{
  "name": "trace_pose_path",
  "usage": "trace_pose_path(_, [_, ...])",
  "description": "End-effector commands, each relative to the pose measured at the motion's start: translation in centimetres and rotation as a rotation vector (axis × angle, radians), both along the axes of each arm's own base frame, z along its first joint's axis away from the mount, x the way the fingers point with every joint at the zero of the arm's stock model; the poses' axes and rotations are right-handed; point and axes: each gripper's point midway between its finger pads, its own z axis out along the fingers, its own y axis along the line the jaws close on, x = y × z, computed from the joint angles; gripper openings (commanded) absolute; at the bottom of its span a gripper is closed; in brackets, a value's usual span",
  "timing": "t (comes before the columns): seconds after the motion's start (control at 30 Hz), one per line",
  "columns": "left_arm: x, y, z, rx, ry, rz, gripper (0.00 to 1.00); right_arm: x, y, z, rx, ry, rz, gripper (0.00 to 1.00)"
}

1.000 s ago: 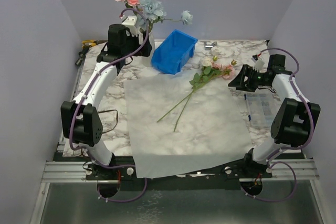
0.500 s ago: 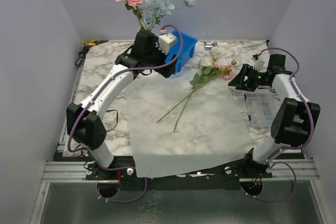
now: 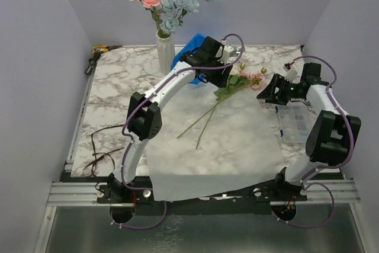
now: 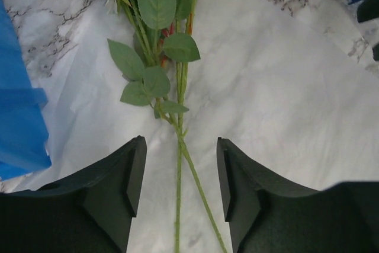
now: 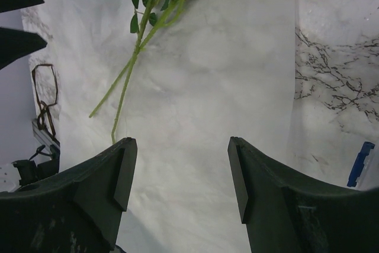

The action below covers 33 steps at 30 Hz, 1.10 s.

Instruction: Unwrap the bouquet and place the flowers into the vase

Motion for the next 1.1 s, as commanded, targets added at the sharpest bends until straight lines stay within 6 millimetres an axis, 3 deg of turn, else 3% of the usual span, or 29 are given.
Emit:
trace_pose_path(0.0, [1.3,-1.3,-1.0,-0.020,0.062,0.077,0.54,-0.8,0.0,0.2,-0.007,-0.026,0.006,0.72])
trace_pose_path(0.1, [2.3,-2.1,-3.4,-0.003,0.070,0.074,0.53,-1.1,0.1,0.0,-0.003,-0.018,0.006,0.72])
trace_pose_path(0.37, [5.0,-3.9,-6.8,-0.010,0.032,0.092,0.43,-1.0,0.1,-0.2,-0.001,-0.010,-0.005,0.72])
trace_pose_path(0.63, [5.8,-3.8,-10.9,0.040,0.038,0.105,0.36,-0.9,0.0,-0.4,-0.002,-0.006,-0.010,0.72])
trace_pose_path(0.8, [5.9,-3.3,-12.3,0.073,0.036,0.111,0.30,-0.9,0.0,-0.5,-0.006,-0.002,-0.011,0.72])
trace_pose_path(0.87, [6.0,-3.2,-12.4,0.077,0.032,0.116,0.30,-0.9,0.0,-0.5,-0.006,-0.004,-0.011,0.72])
trace_pose_path(0.97, [6.0,-3.1,-12.9,0.096,0.028,0.118,0.42,-0.8,-0.1,-0.5,-0.005,-0.002,-0.013,0.72])
trace_pose_path(1.07, [5.6,-2.9,-13.8,0.119,0.033,0.113,0.40,-0.7,-0.1,-0.5,-0.006,-0.003,-0.011,0.72])
